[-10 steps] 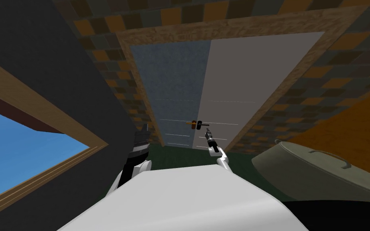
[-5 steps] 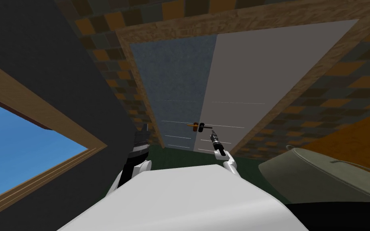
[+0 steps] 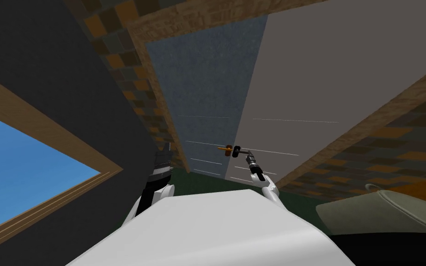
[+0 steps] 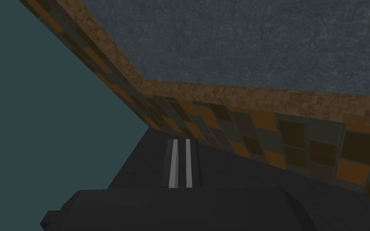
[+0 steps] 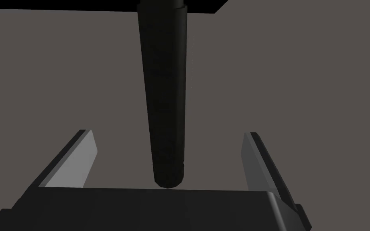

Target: Pull the door open

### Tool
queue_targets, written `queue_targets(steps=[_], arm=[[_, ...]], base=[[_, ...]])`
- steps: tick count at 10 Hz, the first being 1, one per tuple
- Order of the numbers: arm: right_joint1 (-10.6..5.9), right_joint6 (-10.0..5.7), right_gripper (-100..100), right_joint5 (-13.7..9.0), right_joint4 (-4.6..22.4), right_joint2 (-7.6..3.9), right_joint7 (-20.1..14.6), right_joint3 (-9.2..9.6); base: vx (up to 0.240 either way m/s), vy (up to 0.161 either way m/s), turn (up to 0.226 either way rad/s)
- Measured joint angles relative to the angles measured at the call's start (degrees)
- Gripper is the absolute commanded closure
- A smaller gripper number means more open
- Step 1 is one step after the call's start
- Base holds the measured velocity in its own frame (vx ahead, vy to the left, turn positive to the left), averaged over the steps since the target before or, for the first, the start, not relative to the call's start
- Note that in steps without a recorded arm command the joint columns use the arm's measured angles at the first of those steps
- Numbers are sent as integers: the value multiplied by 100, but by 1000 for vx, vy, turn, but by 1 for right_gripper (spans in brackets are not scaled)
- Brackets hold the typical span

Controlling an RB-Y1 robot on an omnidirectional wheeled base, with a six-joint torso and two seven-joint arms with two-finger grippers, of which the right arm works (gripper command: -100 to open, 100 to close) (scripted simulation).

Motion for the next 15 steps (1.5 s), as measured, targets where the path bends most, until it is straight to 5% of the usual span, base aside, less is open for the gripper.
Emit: queue_targets(steps=[1,2,8,15], arm=[[-58,-34,-100,3,13,37,-3,43],[-70,-41,100,4,13,44,-1,51],[-62,-36,100,4,15,50,-6,59],[132,-98,100,34,-25,-256,-348,302]], base=[[90,23,44],[-9,-6,-39],[-36,-9,7],[-209,-30,99]])
